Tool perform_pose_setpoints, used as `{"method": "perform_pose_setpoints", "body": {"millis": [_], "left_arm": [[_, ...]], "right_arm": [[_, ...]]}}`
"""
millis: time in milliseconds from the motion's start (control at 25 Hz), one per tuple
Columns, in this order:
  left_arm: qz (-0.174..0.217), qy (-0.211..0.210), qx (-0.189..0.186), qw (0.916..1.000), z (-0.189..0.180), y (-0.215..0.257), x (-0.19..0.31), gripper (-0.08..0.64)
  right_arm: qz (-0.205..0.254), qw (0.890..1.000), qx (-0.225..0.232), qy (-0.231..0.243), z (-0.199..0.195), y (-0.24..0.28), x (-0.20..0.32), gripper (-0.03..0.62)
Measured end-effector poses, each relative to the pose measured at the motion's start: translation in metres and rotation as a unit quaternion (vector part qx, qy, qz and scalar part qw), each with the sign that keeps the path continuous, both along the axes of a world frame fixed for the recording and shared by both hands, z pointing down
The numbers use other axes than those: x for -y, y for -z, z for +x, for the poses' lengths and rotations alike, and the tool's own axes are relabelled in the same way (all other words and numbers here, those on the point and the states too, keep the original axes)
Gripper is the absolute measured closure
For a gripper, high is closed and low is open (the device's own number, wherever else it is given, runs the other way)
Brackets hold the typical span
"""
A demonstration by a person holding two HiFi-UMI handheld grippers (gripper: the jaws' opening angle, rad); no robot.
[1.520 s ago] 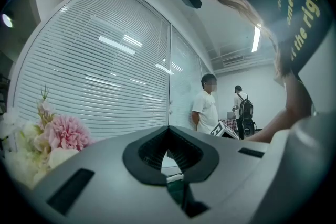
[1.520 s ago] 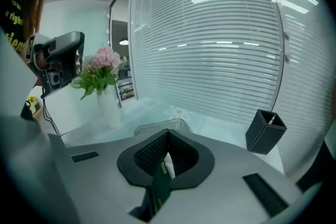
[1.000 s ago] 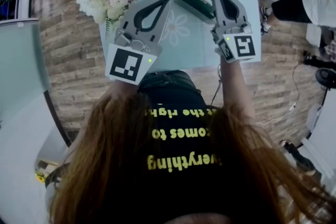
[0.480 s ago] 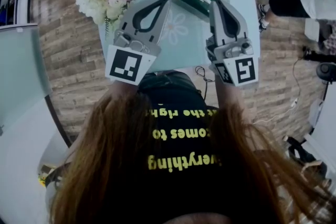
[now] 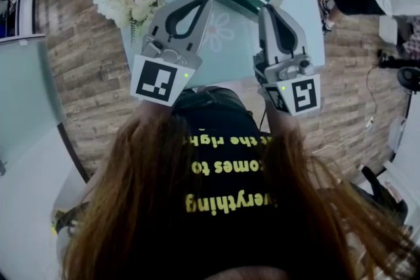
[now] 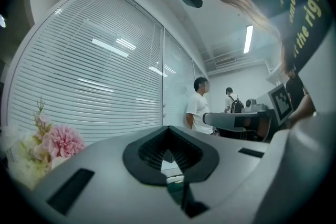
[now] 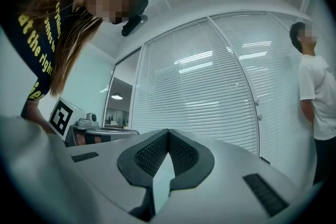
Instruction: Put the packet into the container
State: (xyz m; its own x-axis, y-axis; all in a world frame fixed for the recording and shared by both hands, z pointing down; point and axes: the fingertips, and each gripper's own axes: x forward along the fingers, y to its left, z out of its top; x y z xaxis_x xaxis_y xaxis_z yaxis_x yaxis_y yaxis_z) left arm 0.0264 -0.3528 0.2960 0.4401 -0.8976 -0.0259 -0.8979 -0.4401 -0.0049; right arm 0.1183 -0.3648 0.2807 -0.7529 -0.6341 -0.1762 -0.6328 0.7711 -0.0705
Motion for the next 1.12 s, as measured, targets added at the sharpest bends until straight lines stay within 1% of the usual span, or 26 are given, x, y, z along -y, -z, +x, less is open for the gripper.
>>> {"method": "perform_pose_setpoints", "body": {"millis": [160, 360, 520, 1120], "left_arm": [[0.002, -0.008, 0.003, 1.0, 0.004, 0.001, -0.004, 0.558], [0.006, -0.017, 0.005, 0.9998, 0.008, 0.003, -0.008, 0.558], [0.005, -0.024, 0.006, 0.9997, 0.011, 0.002, -0.011, 0.558], [0.008, -0.035, 0.004, 0.9993, 0.013, 0.003, -0.02, 0.558]], "right_arm": [[0.007, 1.0, 0.003, -0.005, 0.002, 0.001, -0.004, 0.571], [-0.001, 1.0, -0.006, -0.009, 0.003, -0.001, -0.011, 0.571], [0.001, 1.0, -0.007, -0.009, 0.003, 0.0, -0.014, 0.571], [-0.006, 1.0, -0.01, -0.004, -0.004, -0.003, -0.023, 0.571]]}}
